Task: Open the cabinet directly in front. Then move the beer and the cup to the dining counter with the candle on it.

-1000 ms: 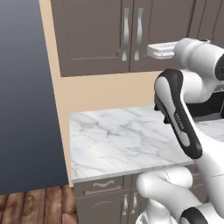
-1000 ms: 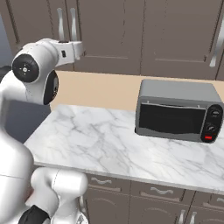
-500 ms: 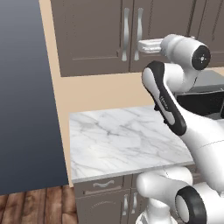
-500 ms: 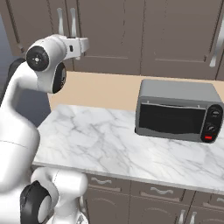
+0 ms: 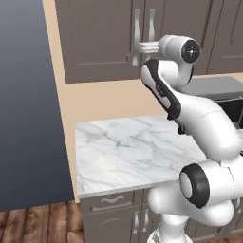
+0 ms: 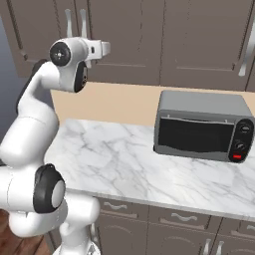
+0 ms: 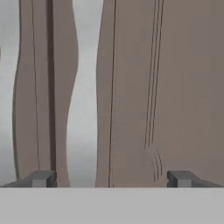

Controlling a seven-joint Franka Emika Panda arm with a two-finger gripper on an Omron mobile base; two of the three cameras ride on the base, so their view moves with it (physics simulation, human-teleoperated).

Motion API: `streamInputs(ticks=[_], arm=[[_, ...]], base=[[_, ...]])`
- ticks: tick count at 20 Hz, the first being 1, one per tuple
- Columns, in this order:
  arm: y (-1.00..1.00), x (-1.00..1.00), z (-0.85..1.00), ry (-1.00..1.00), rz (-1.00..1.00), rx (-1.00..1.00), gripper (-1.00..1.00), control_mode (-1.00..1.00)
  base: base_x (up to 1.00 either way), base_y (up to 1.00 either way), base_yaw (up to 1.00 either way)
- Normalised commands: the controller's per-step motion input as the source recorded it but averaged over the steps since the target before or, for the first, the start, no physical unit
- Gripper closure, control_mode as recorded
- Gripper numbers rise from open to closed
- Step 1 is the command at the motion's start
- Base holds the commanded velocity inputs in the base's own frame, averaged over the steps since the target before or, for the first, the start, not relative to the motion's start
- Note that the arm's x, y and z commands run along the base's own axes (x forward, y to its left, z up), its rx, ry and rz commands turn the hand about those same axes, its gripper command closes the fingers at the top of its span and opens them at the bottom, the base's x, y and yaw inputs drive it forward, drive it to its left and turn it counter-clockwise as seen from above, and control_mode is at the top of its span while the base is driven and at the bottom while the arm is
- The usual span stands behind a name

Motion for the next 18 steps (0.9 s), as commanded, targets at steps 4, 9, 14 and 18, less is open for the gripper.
streamInputs(ticks=[4, 9, 14, 18], arm=[[0.0, 1.0, -0.21, 0.04, -0.05, -0.02, -1.0, -1.0], [0.0, 1.0, -0.24, 0.0, -0.05, -0.03, -1.0, -1.0], [0.0, 0.43, -0.09, 0.0, -0.02, -0.02, 1.0, -1.0], [0.0, 0.0, 0.0, 0.0, 0.0, 0.0, 1.0, -1.0]], base=[[0.0, 0.0, 0.0], [0.0, 0.0, 0.0], [0.0, 0.0, 0.0], [0.0, 0.0, 0.0]])
